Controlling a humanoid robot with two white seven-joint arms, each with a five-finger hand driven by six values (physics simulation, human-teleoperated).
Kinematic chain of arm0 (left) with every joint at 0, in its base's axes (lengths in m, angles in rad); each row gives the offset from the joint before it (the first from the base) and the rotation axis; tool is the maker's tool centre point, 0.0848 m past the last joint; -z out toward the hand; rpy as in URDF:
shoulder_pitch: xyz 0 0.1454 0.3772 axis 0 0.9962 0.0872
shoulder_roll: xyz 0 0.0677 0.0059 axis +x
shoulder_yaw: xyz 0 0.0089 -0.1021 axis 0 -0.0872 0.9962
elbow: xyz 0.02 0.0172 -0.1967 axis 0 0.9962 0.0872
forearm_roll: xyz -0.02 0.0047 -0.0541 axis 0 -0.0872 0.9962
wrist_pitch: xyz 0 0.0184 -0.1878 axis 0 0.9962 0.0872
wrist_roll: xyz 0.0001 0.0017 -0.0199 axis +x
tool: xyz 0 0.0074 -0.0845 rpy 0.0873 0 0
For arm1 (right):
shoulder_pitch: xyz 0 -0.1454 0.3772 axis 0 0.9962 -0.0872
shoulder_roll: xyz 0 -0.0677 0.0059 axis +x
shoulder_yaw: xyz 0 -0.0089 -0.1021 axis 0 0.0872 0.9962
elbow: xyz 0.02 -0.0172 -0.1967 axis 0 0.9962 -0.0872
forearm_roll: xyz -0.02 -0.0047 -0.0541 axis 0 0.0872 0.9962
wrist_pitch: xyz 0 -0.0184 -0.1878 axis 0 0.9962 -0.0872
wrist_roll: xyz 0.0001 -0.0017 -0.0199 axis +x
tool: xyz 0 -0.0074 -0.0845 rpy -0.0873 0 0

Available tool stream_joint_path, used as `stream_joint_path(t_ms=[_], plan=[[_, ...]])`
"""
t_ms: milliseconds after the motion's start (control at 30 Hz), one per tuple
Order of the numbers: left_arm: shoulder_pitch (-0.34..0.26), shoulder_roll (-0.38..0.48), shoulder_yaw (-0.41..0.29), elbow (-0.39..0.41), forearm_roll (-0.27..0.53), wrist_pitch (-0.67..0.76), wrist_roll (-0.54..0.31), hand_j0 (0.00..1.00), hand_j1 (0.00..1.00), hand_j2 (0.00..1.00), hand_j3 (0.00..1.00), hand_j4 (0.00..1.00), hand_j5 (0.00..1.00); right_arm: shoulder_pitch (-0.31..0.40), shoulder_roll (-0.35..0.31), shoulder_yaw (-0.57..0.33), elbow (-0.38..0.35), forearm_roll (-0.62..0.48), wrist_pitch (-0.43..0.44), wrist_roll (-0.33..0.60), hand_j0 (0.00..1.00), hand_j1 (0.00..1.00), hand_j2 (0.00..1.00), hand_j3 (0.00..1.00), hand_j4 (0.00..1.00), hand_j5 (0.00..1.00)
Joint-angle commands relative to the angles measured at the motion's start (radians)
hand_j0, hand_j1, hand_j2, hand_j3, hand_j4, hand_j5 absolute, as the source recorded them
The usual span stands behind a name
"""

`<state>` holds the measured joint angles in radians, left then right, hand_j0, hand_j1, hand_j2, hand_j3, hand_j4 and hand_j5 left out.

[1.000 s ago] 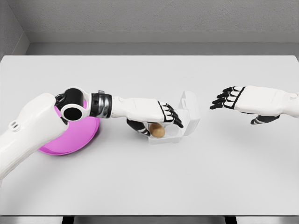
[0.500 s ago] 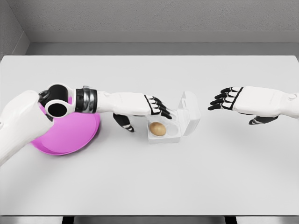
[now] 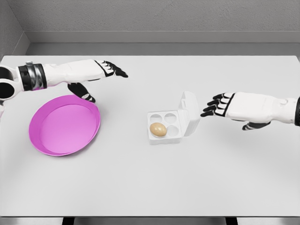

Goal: Pack egg into the box and close the box lid

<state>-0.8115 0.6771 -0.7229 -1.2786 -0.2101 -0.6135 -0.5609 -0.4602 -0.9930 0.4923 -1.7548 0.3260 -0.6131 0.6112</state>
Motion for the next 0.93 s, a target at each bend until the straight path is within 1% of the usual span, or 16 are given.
stream_joint_path(t_ms=[0,133,200,233,300,367,433,633,667,733,767,800,833,867,900], plan=[[0.002,0.004,0.022,0.028,0.008,0.003,-0.001,1.0,1.0,1.0,1.0,1.0,1.0,0.002,0.017,0.011,-0.003,-0.002,0.002,0.0,1.0,1.0,1.0,1.0,1.0,1.0],[0.003,0.004,0.023,0.035,0.008,0.003,-0.001,1.0,1.0,1.0,1.0,1.0,1.0,-0.008,0.034,0.017,-0.003,-0.004,0.002,0.0,1.0,1.0,1.0,1.0,1.0,1.0],[0.002,0.004,0.023,0.044,0.008,0.003,-0.001,1.0,1.0,1.0,1.0,1.0,1.0,-0.02,0.059,0.034,-0.003,-0.004,0.002,0.0,1.0,1.0,1.0,1.0,1.0,1.0],[0.002,0.004,0.023,0.044,0.008,0.003,-0.001,1.0,1.0,1.0,1.0,1.0,1.0,-0.031,0.085,0.052,-0.003,-0.002,0.002,0.0,1.0,1.0,1.0,1.0,1.0,1.0],[0.002,0.005,0.023,0.044,0.008,0.003,-0.001,1.0,1.0,1.0,1.0,1.0,1.0,-0.078,0.128,0.114,-0.003,-0.002,0.002,0.0,1.0,1.0,1.0,1.0,1.0,1.0],[0.0,0.004,0.023,0.048,0.009,0.003,-0.001,1.0,1.0,1.0,1.0,1.0,1.0,-0.095,0.166,0.161,-0.003,-0.002,0.002,0.0,1.0,1.0,1.0,1.0,1.0,1.0],[0.0,0.004,0.023,0.05,0.009,0.003,-0.001,1.0,1.0,1.0,1.0,1.0,1.0,-0.095,0.177,0.186,-0.003,0.022,0.002,0.0,1.0,1.0,1.0,1.0,1.0,1.0],[-0.002,0.005,0.025,0.051,0.009,0.003,-0.001,1.0,1.0,1.0,1.0,1.0,1.0,-0.097,0.177,0.186,-0.003,0.031,0.002,0.0,1.0,1.0,1.0,1.0,1.0,1.0],[-0.002,0.005,0.025,0.051,0.009,0.003,-0.001,1.0,1.0,1.0,1.0,1.0,1.0,-0.103,0.178,0.173,-0.002,0.03,0.002,0.0,1.0,1.0,1.0,1.0,1.0,1.0],[-0.002,0.005,0.025,0.051,0.009,0.003,-0.001,1.0,1.0,1.0,1.0,1.0,1.0,-0.1,0.169,0.085,0.009,0.024,0.002,0.0,1.0,1.0,1.0,1.0,1.0,1.0],[-0.002,0.005,0.025,0.051,0.009,0.003,-0.001,1.0,1.0,1.0,1.0,1.0,1.0,-0.089,0.16,-0.038,0.034,0.016,0.002,0.0,1.0,1.0,1.0,1.0,1.0,1.0],[-0.002,0.005,0.025,0.051,0.009,0.003,-0.001,1.0,1.0,1.0,1.0,1.0,1.0,-0.075,0.155,-0.103,0.054,-0.004,0.002,0.0,1.0,1.0,1.0,1.0,1.0,1.0],[-0.002,0.005,0.025,0.051,0.009,0.003,-0.001,1.0,1.0,1.0,1.0,1.0,1.0,-0.068,0.143,-0.129,0.104,-0.062,0.002,0.0,1.0,1.0,1.0,1.0,1.0,1.0],[-0.002,0.005,0.025,0.051,0.009,0.003,-0.001,1.0,1.0,1.0,1.0,1.0,1.0,-0.063,0.145,-0.135,0.205,-0.128,0.002,0.0,1.0,1.0,1.0,1.0,1.0,1.0],[-0.002,0.005,0.025,0.051,0.009,0.003,-0.001,1.0,1.0,1.0,1.0,1.0,1.0,-0.064,0.145,-0.135,0.271,-0.159,0.002,0.0,1.0,1.0,1.0,1.0,1.0,1.0]])
